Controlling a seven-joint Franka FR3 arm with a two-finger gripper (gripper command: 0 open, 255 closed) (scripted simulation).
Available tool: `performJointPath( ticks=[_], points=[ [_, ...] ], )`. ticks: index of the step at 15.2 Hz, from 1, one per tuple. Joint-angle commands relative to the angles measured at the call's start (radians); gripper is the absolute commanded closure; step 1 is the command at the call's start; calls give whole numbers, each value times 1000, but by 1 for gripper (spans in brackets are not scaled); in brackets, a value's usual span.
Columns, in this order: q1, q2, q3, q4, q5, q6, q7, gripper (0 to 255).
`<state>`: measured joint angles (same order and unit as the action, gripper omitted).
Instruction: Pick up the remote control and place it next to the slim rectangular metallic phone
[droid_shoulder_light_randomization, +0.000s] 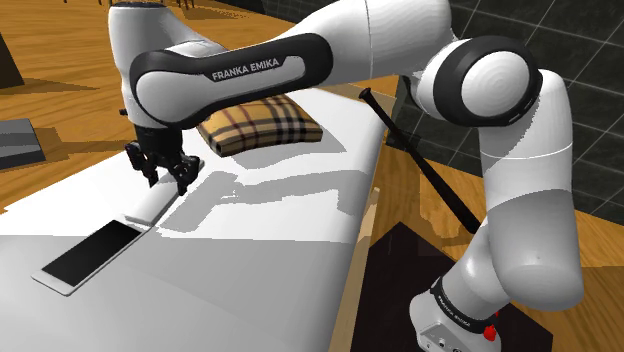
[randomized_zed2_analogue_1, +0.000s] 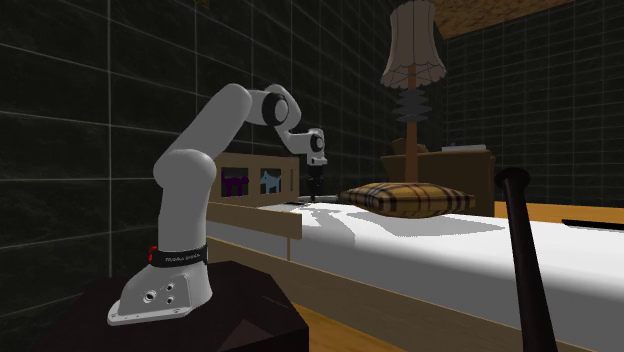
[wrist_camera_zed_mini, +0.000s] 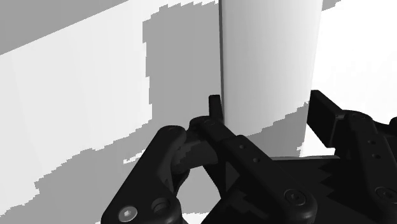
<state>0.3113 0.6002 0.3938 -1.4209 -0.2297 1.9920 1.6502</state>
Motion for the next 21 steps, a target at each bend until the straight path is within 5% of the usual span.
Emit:
performJointPath(
  ticks=[1,12,13,18,21],
  points=[
    [2,9,-2,-11,-4,21,4,255],
    [3,23,-6,-29,-10,51,8,255],
    [3,23,-6,-29,-10,51,8,0],
    [3,23,-6,-28,-10,51,8,0],
    [1,-13,4,18,5,-29,-2,0]
  ],
)
